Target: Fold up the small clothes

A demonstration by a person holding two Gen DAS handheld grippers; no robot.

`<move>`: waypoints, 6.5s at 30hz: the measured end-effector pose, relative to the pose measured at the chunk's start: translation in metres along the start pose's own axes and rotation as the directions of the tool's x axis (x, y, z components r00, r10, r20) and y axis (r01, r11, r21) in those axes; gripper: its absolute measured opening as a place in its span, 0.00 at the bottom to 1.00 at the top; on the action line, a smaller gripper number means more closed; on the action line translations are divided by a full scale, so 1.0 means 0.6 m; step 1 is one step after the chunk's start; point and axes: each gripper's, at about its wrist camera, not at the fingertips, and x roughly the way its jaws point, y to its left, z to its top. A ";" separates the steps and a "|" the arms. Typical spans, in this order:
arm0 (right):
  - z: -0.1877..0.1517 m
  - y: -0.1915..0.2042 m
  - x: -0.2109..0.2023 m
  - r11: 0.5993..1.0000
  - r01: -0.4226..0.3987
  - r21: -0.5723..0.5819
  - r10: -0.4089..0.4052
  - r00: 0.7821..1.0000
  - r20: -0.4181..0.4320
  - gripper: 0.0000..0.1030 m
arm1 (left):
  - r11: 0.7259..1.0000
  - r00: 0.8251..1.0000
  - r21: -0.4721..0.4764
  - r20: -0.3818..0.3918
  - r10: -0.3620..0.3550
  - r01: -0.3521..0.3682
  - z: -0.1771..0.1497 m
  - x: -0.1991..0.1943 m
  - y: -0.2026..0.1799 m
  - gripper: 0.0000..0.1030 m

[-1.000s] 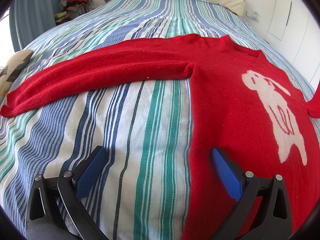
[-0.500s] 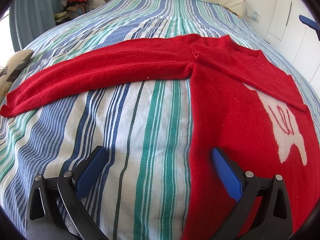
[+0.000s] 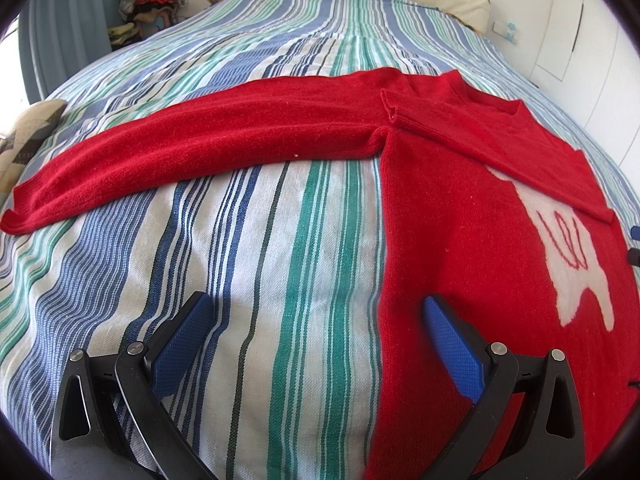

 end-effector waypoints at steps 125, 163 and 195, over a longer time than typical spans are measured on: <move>-0.285 0.003 -0.106 0.883 -0.045 0.467 -0.025 0.990 0.142 0.82 | 0.793 0.994 -0.601 0.094 -0.055 0.101 0.171 -0.093 0.341 0.03; -0.306 -0.067 -0.107 0.765 -0.143 0.628 0.018 0.979 0.201 0.82 | 0.996 0.997 0.075 -0.073 -0.037 0.042 0.101 0.059 -0.099 0.62; -0.305 -0.079 -0.159 0.783 0.066 0.619 -0.236 0.951 0.198 0.82 | 0.963 0.998 -0.267 0.042 0.053 -0.040 -0.066 -0.084 0.098 0.92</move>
